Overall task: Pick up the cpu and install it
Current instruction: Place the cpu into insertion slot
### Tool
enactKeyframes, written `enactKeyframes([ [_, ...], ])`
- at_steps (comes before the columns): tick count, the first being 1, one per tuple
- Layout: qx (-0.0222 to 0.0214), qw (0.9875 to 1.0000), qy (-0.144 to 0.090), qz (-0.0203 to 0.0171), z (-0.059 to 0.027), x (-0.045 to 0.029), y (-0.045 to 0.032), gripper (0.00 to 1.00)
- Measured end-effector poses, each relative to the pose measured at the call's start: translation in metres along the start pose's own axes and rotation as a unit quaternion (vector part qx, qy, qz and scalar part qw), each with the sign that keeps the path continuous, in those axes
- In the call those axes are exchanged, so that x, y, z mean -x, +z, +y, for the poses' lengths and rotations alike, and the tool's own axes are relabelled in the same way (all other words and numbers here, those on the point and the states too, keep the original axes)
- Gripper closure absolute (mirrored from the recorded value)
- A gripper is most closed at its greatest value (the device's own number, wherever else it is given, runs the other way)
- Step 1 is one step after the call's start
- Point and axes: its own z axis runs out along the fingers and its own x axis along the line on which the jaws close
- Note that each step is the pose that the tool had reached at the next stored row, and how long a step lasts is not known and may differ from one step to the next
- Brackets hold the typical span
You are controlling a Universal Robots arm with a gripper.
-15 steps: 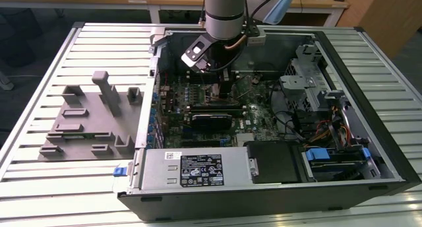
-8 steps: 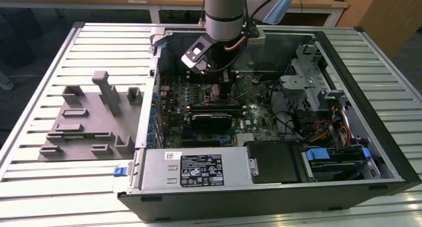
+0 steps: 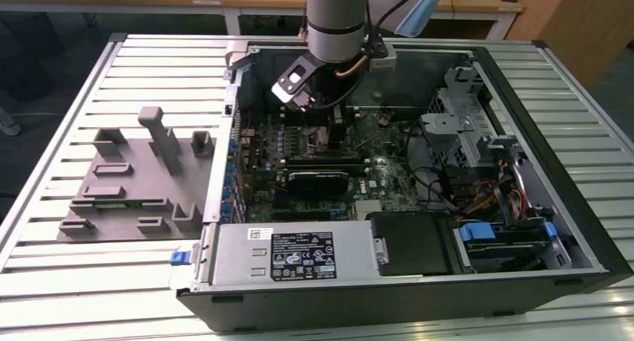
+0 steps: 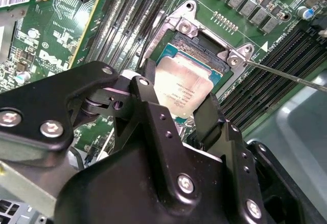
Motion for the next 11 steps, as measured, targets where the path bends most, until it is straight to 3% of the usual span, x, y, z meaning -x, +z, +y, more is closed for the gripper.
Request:
enactKeyframes([
  [11, -0.0003, 1.0000, 0.008, 0.0000, -0.0023, -0.0024, 0.0079, 0.46],
])
